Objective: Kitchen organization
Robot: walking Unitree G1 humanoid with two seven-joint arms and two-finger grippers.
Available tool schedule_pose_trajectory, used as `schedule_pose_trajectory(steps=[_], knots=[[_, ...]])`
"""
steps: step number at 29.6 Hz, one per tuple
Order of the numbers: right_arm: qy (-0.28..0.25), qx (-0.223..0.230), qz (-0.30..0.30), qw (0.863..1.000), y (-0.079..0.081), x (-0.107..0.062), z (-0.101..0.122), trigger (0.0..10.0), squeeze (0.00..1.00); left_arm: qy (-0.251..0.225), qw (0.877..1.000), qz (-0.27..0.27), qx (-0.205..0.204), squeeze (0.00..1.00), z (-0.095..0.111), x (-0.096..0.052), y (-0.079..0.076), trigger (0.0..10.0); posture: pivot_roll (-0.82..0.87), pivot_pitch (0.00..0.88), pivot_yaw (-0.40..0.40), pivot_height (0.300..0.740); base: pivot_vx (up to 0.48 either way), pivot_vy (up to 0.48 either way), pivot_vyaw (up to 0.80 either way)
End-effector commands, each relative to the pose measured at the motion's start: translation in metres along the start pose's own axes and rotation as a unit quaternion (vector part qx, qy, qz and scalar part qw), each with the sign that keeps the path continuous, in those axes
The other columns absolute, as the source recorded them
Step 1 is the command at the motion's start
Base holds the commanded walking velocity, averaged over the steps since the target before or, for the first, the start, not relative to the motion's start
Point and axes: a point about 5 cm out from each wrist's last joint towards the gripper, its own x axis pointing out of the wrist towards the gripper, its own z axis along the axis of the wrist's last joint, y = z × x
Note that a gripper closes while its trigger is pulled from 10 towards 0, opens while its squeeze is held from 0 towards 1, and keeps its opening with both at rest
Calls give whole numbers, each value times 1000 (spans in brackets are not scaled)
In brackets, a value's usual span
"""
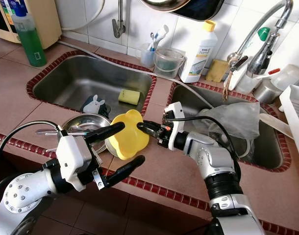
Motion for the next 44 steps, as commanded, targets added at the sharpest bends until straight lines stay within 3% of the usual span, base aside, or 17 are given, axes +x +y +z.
schedule_pose_trajectory(steps=[1,16,21,24,27,31,32,33,34,35,36,37,38,39,41,43,44], knots=[[-6,1,-4,1000,-3,-4,4,0,0,-9,1000,-4,2,0,4,1,-1,10000,157,69,-129,740,0,0,0],[-52,-7,11,999,-2,-10,19,0,0,-14,1000,-4,1,0,6,2,2,10000,148,77,-116,740,0,0,0],[-113,-39,-17,993,-5,-18,40,0,0,-17,1000,9,-2,0,6,2,9,10000,142,83,-111,740,0,0,0],[-183,-59,-76,978,-12,-25,66,0,0,-13,999,31,-4,0,3,1,19,10000,135,82,-107,740,0,0,0],[-211,-73,-94,970,-12,-29,76,0,0,5,999,35,7,0,0,0,25,10000,131,82,-104,740,0,0,0],[-284,-107,-146,942,-11,-37,97,1922,0,28,998,47,33,0,-5,0,44,10000,128,76,-100,740,0,0,0],[-296,-123,-160,934,-10,-38,101,3608,0,34,997,57,33,0,-7,1,51,10000,124,75,-97,740,0,0,0],[-296,-123,-160,934,-10,-38,101,3608,0,34,997,57,33,0,-7,1,51,10000,124,75,-97,740,0,0,0],[-301,-133,-164,930,-9,-39,102,4863,0,33,997,64,29,0,-7,2,54,10000,123,73,-96,740,0,0,0],[-317,-149,-174,920,-6,-40,106,5412,0,28,996,81,22,0,-8,3,62,10000,114,70,-87,740,0,0,0],[-317,-149,-174,920,-6,-40,106,5412,0,28,996,81,22,0,-8,3,62,10000,114,70,-87,740,0,0,0],[-329,-161,-182,913,-4,-42,108,6431,0,24,995,95,22,0,-8,5,69,10000,110,67,-82,740,0,0,0],[-333,-167,-186,909,-3,-42,109,8667,0,20,995,101,18,0,-8,6,71,10000,106,67,-76,740,0,0,0],[-336,-178,-193,904,-1,-43,110,10000,0,16,994,110,9,0,-8,8,75,10000,104,66,-73,740,0,0,0],[-344,-234,-225,881,4,-46,109,10000,0,0,987,162,-21,0,-12,14,90,10000,93,60,-57,740,0,0,0],[-346,-248,-234,874,6,-47,108,10000,0,-4,984,175,-30,0,-14,15,94,10000,93,60,-57,740,0,0,0],[-350,-265,-251,863,8,-48,105,10000,0,-1,978,203,-43,0,-19,18,101,10000,86,56,-49,740,0,0,0]])
